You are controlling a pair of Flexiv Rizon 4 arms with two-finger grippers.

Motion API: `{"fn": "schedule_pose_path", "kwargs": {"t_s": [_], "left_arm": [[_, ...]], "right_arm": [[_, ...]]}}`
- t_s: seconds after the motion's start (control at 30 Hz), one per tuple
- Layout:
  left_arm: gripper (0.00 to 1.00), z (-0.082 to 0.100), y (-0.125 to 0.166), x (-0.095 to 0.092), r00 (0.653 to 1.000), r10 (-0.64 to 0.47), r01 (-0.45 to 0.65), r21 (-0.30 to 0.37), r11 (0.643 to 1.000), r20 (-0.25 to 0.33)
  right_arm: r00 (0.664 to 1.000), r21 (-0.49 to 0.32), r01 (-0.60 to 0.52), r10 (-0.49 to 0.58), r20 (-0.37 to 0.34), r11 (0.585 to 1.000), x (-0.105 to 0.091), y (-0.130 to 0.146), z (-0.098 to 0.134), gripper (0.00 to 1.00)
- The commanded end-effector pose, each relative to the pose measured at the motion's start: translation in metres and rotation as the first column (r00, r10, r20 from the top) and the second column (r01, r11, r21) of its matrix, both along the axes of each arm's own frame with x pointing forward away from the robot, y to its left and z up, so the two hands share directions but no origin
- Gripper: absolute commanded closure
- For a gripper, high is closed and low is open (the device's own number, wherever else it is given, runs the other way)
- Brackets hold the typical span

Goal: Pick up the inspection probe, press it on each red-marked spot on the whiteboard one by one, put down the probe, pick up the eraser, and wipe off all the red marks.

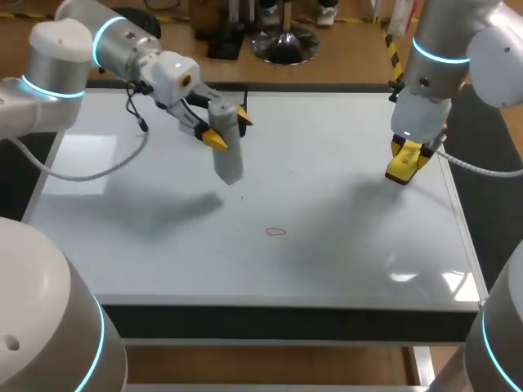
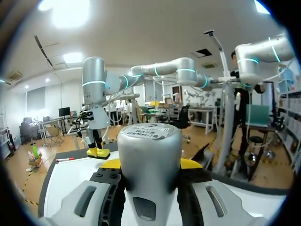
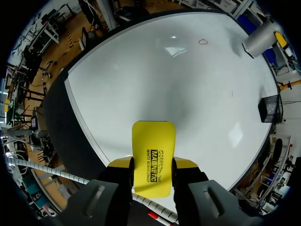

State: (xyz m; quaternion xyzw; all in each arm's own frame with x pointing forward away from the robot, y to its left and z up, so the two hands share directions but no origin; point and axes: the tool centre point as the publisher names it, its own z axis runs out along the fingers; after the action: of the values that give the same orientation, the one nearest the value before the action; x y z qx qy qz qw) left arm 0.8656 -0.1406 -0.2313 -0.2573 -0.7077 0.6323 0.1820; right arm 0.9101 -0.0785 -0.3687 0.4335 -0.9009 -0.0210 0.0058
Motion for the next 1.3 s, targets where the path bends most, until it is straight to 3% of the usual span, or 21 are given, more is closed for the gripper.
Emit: {"fn": "schedule_pose_path", "kwargs": {"t_s": [0.03,0.4,0.63,1.3], "left_arm": [[1.0,0.002,0.024,0.013,1.0,0.002,-0.002,0.0,1.0,-0.002],[1.0,0.002,0.088,0.056,0.998,0.066,-0.066,0.01,0.998,-0.005],[1.0,0.006,0.114,0.072,0.995,0.102,-0.102,0.036,0.994,-0.006],[1.0,0.002,0.143,0.093,0.989,0.145,-0.142,0.096,0.985,-0.026]], "right_arm": [[1.0,-0.002,-0.002,0.002,-0.001,1.0,0.001,-0.001,0.001,1.0],[1.0,-0.002,-0.002,0.002,-0.001,1.0,0.001,-0.001,0.001,1.0],[1.0,-0.002,-0.002,0.002,-0.001,1.0,0.001,-0.001,0.001,1.0],[1.0,-0.002,-0.002,0.002,-0.001,1.0,0.001,-0.001,0.001,1.0]]}}
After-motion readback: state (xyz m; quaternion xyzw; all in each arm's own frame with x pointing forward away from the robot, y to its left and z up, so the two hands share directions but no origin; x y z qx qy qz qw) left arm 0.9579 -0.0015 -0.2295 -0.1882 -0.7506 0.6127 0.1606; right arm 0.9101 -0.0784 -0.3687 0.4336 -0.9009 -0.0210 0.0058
